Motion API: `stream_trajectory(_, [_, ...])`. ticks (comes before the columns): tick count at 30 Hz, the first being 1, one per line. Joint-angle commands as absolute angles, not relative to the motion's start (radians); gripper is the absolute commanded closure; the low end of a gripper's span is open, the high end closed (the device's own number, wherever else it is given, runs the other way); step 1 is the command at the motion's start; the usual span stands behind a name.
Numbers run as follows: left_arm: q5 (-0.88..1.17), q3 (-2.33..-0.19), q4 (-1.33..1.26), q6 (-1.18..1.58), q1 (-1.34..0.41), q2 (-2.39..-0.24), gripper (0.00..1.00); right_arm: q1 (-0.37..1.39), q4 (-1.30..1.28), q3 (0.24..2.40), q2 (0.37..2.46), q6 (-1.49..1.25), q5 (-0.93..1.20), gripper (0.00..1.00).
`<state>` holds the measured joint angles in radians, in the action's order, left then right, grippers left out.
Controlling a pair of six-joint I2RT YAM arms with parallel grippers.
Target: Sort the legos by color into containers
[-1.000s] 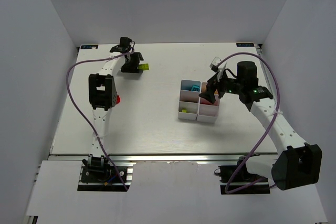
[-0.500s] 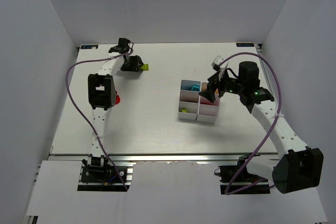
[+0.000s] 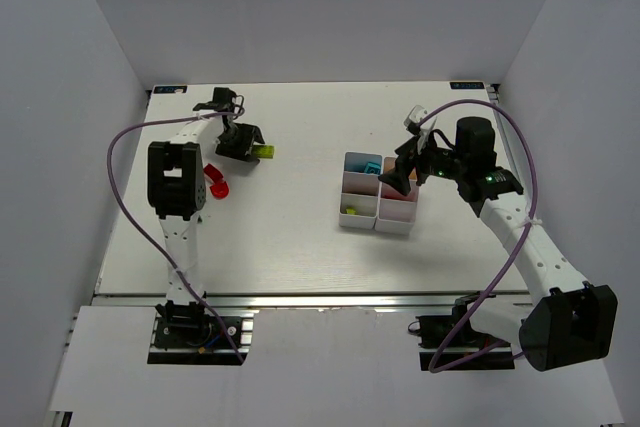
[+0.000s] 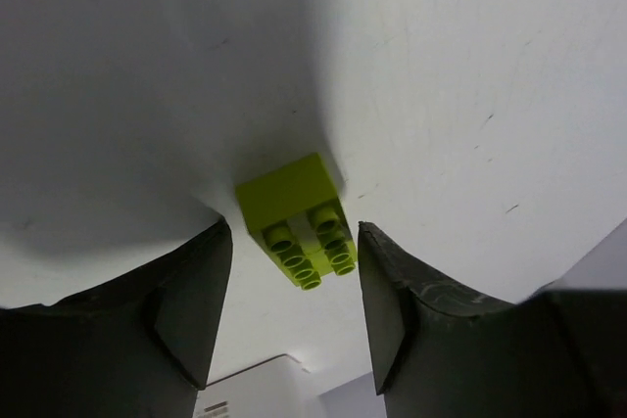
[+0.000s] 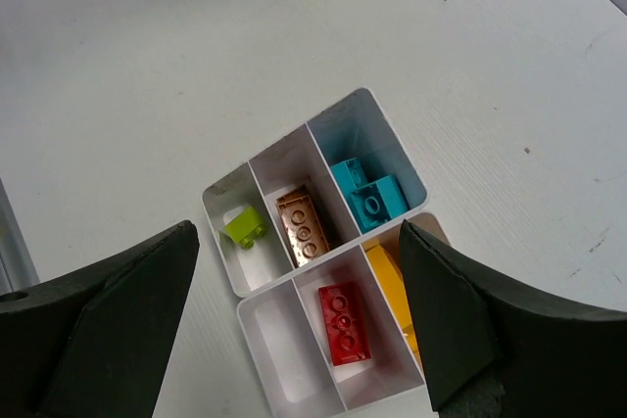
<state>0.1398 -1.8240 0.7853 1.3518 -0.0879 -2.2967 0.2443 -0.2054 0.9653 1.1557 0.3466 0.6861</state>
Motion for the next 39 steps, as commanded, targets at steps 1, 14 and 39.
stream_trajectory(1, [0.066,-1.758,0.908,1.259,-0.080,-2.306,0.34,0.248,-0.161,0.965,1.144,0.336,0.718,0.12])
stream_trajectory(14, [0.054,-1.970,1.055,1.195,-0.075,-2.433,0.34,0.249,-0.158,0.959,1.123,0.331,0.707,0.12])
stream_trajectory(39, [0.015,-1.232,0.354,0.827,-0.475,-1.462,0.95,0.241,-0.037,0.948,1.089,0.307,0.608,0.59])
